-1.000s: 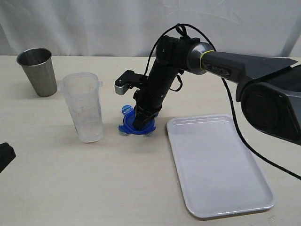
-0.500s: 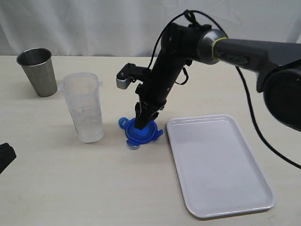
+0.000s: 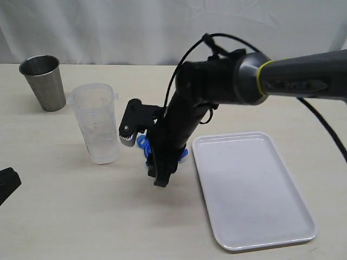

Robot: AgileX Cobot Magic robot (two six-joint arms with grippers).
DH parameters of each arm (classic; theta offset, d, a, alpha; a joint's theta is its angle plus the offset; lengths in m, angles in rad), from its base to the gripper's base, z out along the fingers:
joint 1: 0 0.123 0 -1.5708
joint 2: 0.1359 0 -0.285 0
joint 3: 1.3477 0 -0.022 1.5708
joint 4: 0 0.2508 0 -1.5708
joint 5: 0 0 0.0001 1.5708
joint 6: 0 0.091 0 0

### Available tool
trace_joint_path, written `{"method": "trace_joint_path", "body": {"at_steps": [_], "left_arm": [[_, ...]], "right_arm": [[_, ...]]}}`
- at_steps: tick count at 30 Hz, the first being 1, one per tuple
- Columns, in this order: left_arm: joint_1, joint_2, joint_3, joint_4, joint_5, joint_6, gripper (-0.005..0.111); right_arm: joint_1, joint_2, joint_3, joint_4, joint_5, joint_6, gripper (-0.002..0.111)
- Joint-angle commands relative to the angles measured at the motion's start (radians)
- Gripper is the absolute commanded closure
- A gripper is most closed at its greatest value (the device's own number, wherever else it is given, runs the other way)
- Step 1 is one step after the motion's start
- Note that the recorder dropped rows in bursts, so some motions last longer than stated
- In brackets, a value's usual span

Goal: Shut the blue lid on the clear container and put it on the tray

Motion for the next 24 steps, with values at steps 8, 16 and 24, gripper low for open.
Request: {"method": "trace_joint_path", "body": {"at_steps": [8, 16, 24], "left_arm": [[-0.003, 0.005, 0.003, -0.006, 0.003, -0.011, 0.107], [-0.003, 0.005, 0.003, -0.006, 0.003, -0.011, 0.107], [-0.003, 0.005, 0.003, -0.006, 0.005, -0.011, 0.107]], "right_arm": [[0.068, 0.093, -0.023, -0.382, -0.117, 0.441, 0.058], [0.068, 0.113, -0.023, -0.382, -0.149, 0.406, 0.104], [0.068, 0.039, -0.023, -0.382, -0.098, 0.409, 0.104]]}}
